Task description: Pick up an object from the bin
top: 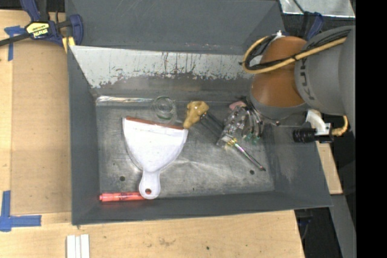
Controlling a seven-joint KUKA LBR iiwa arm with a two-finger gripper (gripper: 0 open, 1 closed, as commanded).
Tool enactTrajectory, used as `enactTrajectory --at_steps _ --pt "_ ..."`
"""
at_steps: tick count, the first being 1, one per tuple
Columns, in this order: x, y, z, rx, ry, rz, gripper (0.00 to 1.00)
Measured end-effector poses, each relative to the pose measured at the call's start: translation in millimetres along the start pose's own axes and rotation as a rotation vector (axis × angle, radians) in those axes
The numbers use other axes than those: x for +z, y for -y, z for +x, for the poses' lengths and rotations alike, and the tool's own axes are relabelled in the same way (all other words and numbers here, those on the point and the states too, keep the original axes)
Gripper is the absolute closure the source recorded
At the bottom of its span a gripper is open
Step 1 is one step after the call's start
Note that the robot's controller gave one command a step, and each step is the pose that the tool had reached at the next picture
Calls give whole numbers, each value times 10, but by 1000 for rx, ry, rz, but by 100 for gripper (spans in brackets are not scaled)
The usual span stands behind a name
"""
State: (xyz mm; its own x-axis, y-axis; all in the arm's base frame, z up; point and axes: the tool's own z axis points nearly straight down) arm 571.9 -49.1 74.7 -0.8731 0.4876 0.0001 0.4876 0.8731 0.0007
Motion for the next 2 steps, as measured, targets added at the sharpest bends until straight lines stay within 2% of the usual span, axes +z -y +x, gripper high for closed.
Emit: enactTrajectory --at_steps 2 --pt "-49 3 2 -1 3 0 100"
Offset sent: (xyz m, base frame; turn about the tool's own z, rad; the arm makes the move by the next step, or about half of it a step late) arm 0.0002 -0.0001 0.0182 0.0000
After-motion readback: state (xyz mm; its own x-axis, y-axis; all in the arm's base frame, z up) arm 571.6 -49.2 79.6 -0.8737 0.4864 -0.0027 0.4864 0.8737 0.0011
